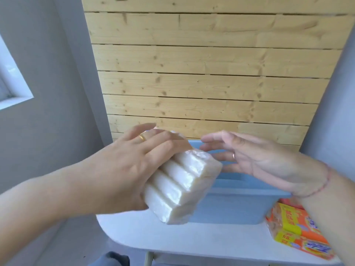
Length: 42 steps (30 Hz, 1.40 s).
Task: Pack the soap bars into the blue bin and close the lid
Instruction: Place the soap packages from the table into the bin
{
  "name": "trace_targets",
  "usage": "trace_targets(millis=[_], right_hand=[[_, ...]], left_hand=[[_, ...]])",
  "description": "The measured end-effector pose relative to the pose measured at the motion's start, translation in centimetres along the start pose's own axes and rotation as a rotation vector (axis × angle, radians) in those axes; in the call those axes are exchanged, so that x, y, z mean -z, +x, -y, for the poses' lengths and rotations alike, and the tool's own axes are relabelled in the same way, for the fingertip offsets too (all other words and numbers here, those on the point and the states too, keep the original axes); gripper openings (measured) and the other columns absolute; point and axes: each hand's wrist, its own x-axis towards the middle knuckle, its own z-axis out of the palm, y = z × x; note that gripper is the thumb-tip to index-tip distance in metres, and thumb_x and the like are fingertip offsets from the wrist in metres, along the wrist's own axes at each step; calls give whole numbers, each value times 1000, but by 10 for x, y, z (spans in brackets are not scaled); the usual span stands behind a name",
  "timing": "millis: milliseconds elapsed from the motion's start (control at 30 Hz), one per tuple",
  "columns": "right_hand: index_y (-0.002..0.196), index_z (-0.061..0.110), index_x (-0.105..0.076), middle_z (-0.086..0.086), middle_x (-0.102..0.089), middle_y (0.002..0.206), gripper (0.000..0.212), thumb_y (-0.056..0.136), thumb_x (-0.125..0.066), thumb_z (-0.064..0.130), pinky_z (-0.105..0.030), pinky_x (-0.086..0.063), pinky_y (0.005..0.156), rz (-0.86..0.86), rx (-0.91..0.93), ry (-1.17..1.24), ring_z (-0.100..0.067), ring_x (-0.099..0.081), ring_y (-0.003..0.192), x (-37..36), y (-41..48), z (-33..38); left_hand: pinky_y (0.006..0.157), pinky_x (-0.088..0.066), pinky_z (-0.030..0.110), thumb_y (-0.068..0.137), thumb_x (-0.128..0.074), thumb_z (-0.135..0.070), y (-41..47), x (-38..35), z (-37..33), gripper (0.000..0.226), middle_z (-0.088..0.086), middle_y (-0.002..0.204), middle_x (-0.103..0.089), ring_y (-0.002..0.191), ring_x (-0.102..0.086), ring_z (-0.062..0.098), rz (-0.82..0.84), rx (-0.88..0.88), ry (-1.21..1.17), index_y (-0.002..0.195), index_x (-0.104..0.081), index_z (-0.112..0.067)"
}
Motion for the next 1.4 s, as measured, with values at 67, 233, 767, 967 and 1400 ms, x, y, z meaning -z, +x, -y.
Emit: trace_targets(millis=[67, 233, 767, 967, 1400], right_hand=[[123, 25, -62, -6, -62, 130, 52, 81, -54, 55, -29, -51, 95, 131, -31, 46, -15, -61, 116, 2, 13, 19], [107, 30, -72, 1, -72, 112, 33, 81, -56, 43, -32, -53, 95, 61, -162, 365, -15, -67, 105, 29, 37, 5], [93, 10, -58, -10, -58, 89, 7, 91, -52, 12, -36, -43, 93, -172, -772, 312, -25, -56, 81, 20, 110, -100], [122, 7, -50, -12, -56, 87, 25, 100, -37, 9, -36, -43, 93, -166, -819, 233, -24, -55, 81, 10, 123, -121], [133, 4, -43, -19, -58, 104, 37, 97, -36, 4, -42, -41, 99, 199, -1013, -695, -32, -48, 125, 9, 130, -130]], left_hand=[[114, -21, 43, 71, -59, -30, 34, 10, -2, 75, -3, 141, -44, 131, -42, 15, -292, -211, 70, 140, -30, -22], [117, -5, 43, 71, -60, -2, 96, 0, -10, 84, 0, 147, -41, 140, -33, 19, -248, -220, 210, 145, -26, -21], [115, -16, 29, 96, -37, -15, 106, -118, -16, 55, -2, 159, -15, 145, -15, 16, -134, 769, -1092, 148, -20, -14], [111, -33, 47, 91, -31, -3, 107, -123, -17, 59, 4, 153, -30, 137, -35, 29, -192, 866, -1192, 148, -24, -17], [108, -13, 21, 97, -36, -27, 105, -129, -21, 56, -13, 159, -11, 145, -11, 6, -239, 819, -1210, 150, -17, -25]])
